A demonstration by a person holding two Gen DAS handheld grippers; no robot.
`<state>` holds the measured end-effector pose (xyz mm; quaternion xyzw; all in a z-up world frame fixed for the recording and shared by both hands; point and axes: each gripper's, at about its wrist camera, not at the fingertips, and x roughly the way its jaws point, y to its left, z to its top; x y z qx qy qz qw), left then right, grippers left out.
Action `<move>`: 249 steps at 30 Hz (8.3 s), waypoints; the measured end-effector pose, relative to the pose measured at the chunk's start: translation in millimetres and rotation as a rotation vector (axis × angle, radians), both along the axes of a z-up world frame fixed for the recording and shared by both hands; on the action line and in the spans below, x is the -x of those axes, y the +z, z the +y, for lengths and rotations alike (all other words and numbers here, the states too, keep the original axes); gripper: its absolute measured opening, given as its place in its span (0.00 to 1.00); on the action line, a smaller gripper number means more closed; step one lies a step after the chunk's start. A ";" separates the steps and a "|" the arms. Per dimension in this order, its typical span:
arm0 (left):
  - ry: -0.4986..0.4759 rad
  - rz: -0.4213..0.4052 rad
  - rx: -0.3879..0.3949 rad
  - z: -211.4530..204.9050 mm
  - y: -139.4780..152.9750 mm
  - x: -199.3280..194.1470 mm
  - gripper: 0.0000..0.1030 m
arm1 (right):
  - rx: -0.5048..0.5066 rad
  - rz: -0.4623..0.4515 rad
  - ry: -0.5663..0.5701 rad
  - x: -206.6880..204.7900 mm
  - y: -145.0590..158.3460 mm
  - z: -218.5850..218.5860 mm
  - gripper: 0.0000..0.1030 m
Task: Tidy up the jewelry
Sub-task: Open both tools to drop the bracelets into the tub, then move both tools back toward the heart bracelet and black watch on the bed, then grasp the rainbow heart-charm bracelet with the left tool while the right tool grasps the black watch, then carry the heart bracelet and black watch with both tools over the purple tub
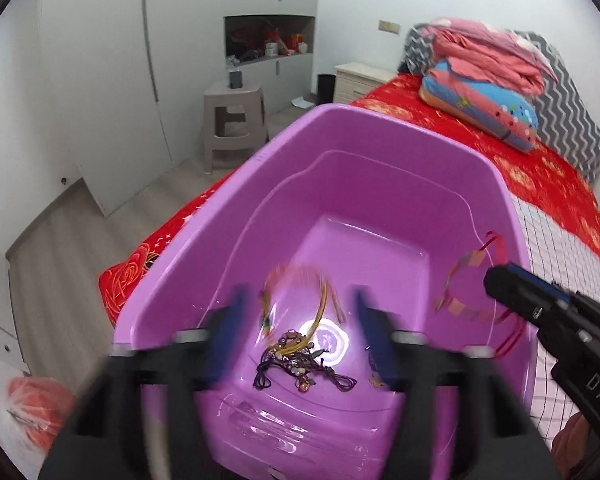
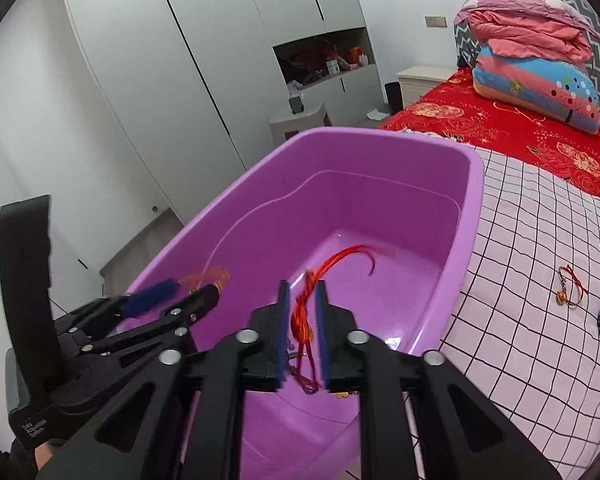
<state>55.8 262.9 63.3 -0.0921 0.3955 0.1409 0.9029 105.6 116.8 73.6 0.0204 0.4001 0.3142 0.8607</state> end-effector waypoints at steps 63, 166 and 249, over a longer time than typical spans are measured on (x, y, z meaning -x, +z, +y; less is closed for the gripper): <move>-0.162 -0.018 -0.043 -134.9 29.3 43.9 0.91 | -0.065 -0.076 -0.298 85.8 11.4 -176.0 0.51; -0.471 0.138 -0.088 -370.9 -185.6 -248.5 0.92 | 0.088 0.130 -0.657 -158.5 -204.4 -388.8 0.63; -0.122 -0.121 -0.036 -87.7 30.9 38.6 0.07 | -0.038 -0.113 -0.165 63.0 2.6 -123.8 0.52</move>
